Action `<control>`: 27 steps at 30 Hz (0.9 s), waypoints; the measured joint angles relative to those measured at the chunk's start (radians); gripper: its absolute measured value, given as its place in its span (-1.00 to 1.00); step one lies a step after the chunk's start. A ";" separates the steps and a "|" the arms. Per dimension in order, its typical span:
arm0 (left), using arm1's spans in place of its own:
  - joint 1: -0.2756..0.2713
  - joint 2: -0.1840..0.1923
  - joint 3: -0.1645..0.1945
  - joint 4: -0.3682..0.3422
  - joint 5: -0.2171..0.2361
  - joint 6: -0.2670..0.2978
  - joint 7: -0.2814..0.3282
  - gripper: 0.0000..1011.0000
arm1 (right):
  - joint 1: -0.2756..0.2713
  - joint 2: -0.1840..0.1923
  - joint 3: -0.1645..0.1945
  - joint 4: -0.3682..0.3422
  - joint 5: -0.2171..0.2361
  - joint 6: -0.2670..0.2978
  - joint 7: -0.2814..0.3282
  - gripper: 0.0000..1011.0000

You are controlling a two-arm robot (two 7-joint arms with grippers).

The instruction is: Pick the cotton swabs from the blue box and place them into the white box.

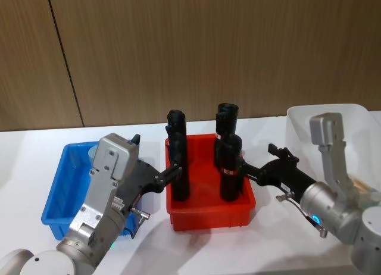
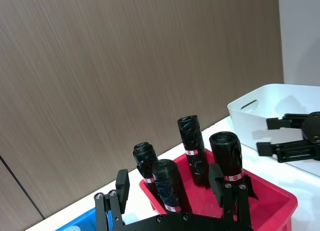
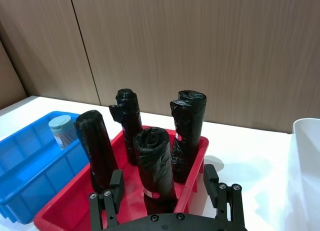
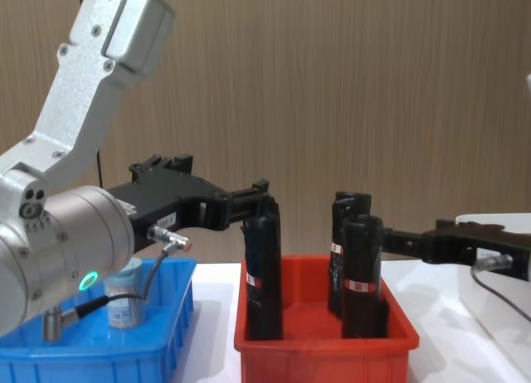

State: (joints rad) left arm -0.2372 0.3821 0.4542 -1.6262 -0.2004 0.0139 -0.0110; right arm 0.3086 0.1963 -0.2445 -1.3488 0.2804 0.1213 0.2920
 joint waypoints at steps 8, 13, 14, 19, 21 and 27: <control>0.000 0.000 0.000 0.000 0.000 0.000 0.000 0.99 | 0.073 -0.024 -0.001 0.109 -0.009 -0.013 0.048 0.98; 0.000 0.000 0.000 0.000 0.000 0.000 0.000 0.99 | 0.105 -0.033 0.000 0.159 -0.008 -0.022 0.071 0.98; 0.000 0.000 0.000 0.000 0.000 0.000 0.000 0.99 | 0.111 -0.035 0.001 0.169 -0.007 -0.024 0.073 0.98; 0.000 0.000 0.000 0.000 0.000 0.000 0.000 0.99 | 0.140 -0.043 0.002 0.216 -0.001 -0.035 0.093 0.98; 0.000 0.000 0.000 0.000 0.000 0.000 0.000 0.99 | 0.150 -0.046 0.003 0.232 0.000 -0.039 0.101 0.98; 0.000 0.000 0.000 0.000 0.000 0.000 0.000 0.99 | 0.176 -0.053 0.004 0.275 0.006 -0.050 0.119 0.98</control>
State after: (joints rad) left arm -0.2372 0.3821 0.4543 -1.6262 -0.2003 0.0139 -0.0109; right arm 0.4844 0.1431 -0.2409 -1.0733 0.2864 0.0715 0.4111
